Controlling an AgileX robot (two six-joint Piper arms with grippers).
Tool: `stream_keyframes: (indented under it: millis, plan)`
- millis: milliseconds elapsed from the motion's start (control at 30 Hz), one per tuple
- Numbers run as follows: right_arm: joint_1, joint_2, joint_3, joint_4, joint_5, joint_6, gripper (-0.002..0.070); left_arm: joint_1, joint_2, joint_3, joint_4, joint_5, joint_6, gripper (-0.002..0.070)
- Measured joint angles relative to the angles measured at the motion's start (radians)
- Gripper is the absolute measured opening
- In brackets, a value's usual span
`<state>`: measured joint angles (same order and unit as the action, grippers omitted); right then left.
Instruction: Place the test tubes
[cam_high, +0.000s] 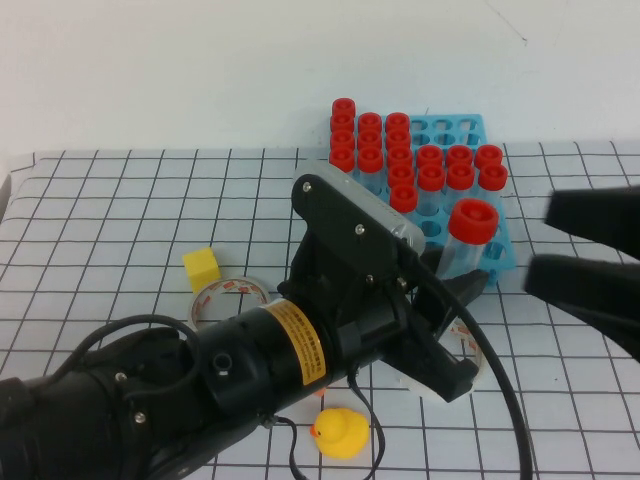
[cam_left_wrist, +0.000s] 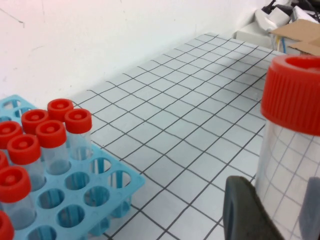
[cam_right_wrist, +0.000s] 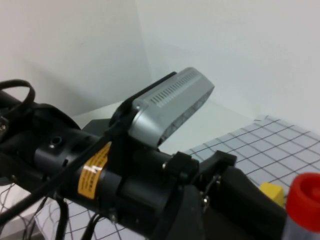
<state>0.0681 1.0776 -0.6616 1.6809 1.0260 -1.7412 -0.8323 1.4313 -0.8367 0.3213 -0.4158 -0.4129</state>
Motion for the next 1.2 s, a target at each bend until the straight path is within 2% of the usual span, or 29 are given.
stream_keyframes:
  millis: [233, 500, 700, 800, 867, 1200]
  plan:
    - [0.09, 0.16, -0.101, 0.001, -0.049, -0.018, 0.0588, 0.0, 0.0, 0.005, 0.02, -0.011, -0.015, 0.021]
    - [0.131, 0.282, -0.158, 0.001, -0.069, -0.022, 0.0565, -0.001, 0.002, 0.006, 0.032, -0.023, -0.017, 0.021]
    - [0.135, 0.306, -0.159, 0.001, -0.073, -0.024, 0.0484, -0.001, 0.002, 0.006, 0.034, -0.051, -0.017, 0.021]
    - [0.137, 0.306, -0.16, 0.001, -0.073, -0.024, 0.0385, -0.001, 0.002, 0.006, 0.034, -0.051, -0.017, 0.021]
    - [0.139, 0.306, -0.16, 0.001, -0.071, -0.028, 0.0278, -0.001, 0.002, 0.006, 0.034, -0.051, -0.019, 0.021]
    - [0.139, 0.306, -0.181, -0.012, -0.077, -0.072, 0.0271, 0.001, 0.002, 0.006, 0.068, -0.055, -0.007, 0.0219]
